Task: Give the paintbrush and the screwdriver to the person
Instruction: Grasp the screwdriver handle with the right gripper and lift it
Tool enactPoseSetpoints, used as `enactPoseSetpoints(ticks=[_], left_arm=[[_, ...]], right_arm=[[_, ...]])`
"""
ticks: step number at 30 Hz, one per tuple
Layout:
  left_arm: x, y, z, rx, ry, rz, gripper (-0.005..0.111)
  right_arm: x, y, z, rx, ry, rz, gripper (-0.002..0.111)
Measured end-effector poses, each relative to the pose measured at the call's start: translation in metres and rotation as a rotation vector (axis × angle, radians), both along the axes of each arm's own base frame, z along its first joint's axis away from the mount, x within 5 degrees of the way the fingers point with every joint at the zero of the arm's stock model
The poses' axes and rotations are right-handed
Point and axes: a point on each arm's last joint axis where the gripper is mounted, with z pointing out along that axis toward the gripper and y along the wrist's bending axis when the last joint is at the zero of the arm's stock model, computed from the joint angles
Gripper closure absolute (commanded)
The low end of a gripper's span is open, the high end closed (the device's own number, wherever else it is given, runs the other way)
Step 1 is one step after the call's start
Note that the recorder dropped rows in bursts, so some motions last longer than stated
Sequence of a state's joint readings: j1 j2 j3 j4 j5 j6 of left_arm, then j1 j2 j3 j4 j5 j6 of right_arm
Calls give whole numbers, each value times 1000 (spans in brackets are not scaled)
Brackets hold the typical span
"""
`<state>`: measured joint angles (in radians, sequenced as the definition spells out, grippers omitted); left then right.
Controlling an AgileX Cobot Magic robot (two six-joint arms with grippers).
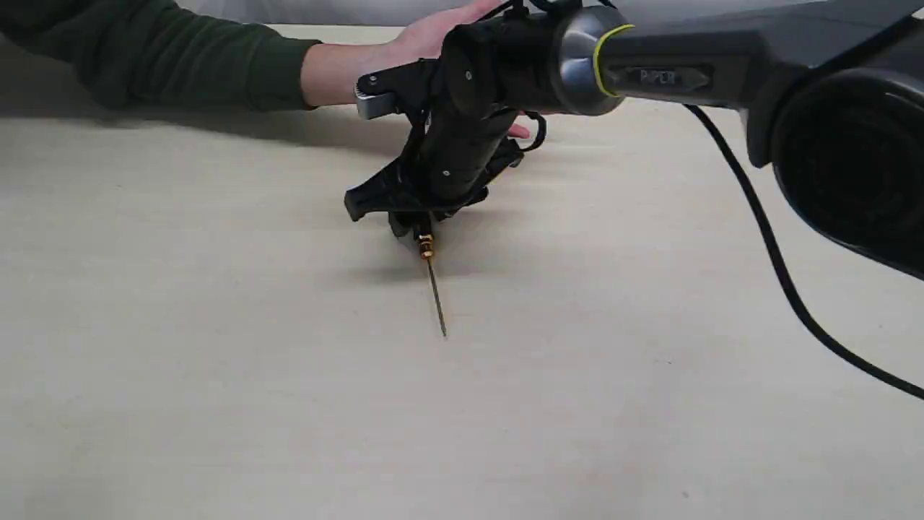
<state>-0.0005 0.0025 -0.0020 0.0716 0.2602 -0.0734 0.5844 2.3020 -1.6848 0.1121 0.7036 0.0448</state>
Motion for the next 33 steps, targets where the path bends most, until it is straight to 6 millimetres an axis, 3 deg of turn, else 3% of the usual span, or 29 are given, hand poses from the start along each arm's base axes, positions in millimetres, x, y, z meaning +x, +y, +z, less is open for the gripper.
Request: enactPoseSetpoints(ticks=[13,24,28,33], left_arm=[[0,0,0,0,0,0,107],[0,0,0,0,0,0,107],[0,0,0,0,0,0,107],[0,0,0,0,0,0,107]], right_arm=[[-3,-4,-1,-58,34,24,104],[-5,-5,3,-71,38,55,104],[-8,-8,17,-65,21,68,104],[-23,-18,49,-30,-50,78,104]])
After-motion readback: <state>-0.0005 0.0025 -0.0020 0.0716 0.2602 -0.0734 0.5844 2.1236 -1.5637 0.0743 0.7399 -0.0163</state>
